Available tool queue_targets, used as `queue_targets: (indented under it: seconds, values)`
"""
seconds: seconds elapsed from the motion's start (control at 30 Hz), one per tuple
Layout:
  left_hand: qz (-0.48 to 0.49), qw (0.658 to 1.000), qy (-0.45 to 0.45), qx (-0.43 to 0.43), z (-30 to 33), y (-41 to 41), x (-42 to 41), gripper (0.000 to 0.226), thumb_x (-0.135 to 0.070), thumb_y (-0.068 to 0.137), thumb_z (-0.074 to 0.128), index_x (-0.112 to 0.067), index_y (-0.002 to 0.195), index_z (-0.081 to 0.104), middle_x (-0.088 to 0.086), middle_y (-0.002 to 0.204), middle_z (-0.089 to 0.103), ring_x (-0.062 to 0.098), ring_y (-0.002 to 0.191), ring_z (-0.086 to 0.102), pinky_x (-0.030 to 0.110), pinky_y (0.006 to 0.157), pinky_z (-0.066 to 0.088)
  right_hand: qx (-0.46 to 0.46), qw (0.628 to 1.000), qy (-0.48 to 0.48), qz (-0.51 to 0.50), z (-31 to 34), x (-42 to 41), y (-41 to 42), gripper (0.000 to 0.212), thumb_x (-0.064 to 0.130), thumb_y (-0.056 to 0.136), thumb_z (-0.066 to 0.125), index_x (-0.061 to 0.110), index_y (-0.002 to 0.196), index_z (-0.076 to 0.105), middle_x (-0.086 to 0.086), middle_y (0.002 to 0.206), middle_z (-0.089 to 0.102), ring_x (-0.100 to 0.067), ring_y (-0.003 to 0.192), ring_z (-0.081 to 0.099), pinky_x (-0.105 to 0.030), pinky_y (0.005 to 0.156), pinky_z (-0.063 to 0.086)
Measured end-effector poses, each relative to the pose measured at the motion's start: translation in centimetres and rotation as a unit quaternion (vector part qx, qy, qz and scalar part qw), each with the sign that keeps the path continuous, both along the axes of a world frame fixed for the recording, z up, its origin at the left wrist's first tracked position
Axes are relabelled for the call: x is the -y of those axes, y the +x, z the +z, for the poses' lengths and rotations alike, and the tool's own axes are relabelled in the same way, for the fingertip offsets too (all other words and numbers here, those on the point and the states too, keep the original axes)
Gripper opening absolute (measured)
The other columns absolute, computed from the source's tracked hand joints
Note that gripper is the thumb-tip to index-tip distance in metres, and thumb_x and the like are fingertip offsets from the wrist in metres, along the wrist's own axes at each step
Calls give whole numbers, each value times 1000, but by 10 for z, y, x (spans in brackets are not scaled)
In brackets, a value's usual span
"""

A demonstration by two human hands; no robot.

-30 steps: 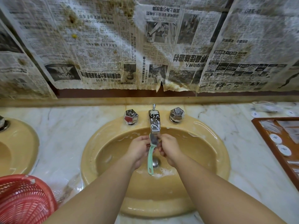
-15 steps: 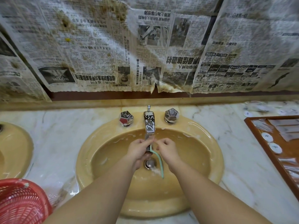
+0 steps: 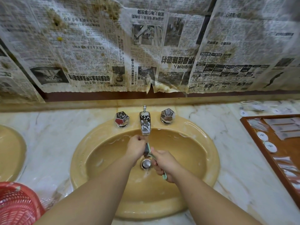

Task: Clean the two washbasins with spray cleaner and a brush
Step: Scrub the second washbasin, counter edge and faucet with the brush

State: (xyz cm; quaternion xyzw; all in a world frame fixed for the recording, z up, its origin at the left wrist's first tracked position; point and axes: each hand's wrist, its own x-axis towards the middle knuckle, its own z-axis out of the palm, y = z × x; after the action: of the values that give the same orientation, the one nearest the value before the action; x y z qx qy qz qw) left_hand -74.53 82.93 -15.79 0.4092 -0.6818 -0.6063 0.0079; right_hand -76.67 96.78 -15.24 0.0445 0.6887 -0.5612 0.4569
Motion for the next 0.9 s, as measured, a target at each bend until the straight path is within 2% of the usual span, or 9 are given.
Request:
queue_targets:
  seconds: [0.13,0.23,0.3,0.37,0.47,0.53,0.7,0.8,0.9]
  values:
    - [37,994,-98,2,1,3,5,23,-16,95,61,-13,75,72,3,71,67,20,65,55,27,58,40,93,993,-65,-34,9,0,-2,18,21,101,56,5,94,63,-4,61,49,-9,42,24,-19,38,12]
    - [120,988,75,-66,2,1,2,21,-16,100,59,-11,85,74,5,80,73,19,70,62,28,61,47,163,978,-113,-71,10,1,-5,13,8,97,53,-1,95,62,-5,65,47,-8,41,26,-19,35,13]
    - [182,947,247,-91,7,3,0,22,-18,104,53,-5,99,70,12,89,74,23,76,66,34,63,51,200,968,-118,-92,9,5,-7,17,10,100,51,-2,103,64,-4,65,47,-7,39,30,-17,32,19]
    - [189,924,319,-94,7,10,2,27,-18,107,47,0,108,66,16,91,72,24,76,68,34,60,53,222,966,-101,-87,9,13,-10,22,14,104,48,1,105,65,-3,64,53,-6,38,39,-15,32,30]
    - [122,954,266,-61,6,23,3,32,-13,107,41,6,112,66,17,83,67,20,56,59,27,45,48,239,967,-65,-61,14,25,-12,28,17,106,45,2,101,69,-6,66,66,-8,40,56,-16,38,49]
    - [122,957,256,-61,6,28,4,32,-10,106,39,2,109,69,15,90,72,19,59,62,24,44,48,249,964,-62,-68,18,31,-12,28,17,107,45,2,99,68,-9,66,69,-10,40,59,-18,39,52]
    - [78,977,198,-23,-1,37,7,20,-4,100,51,-8,92,69,11,96,74,24,84,63,34,79,52,246,967,3,-68,19,23,-3,30,21,104,47,4,90,68,0,57,54,-6,32,39,-14,29,31]
    - [60,989,134,18,-2,51,6,22,-9,92,58,-15,70,59,6,70,60,20,63,53,29,62,40,146,984,99,-25,18,9,9,26,24,96,49,8,86,67,2,59,52,-8,35,31,-15,35,22]
    - [33,996,82,33,2,66,7,14,-20,84,62,-16,72,60,5,69,60,21,66,52,32,65,38,-31,987,157,1,21,1,12,20,18,92,46,7,83,60,-5,59,48,-17,40,35,-19,43,23]
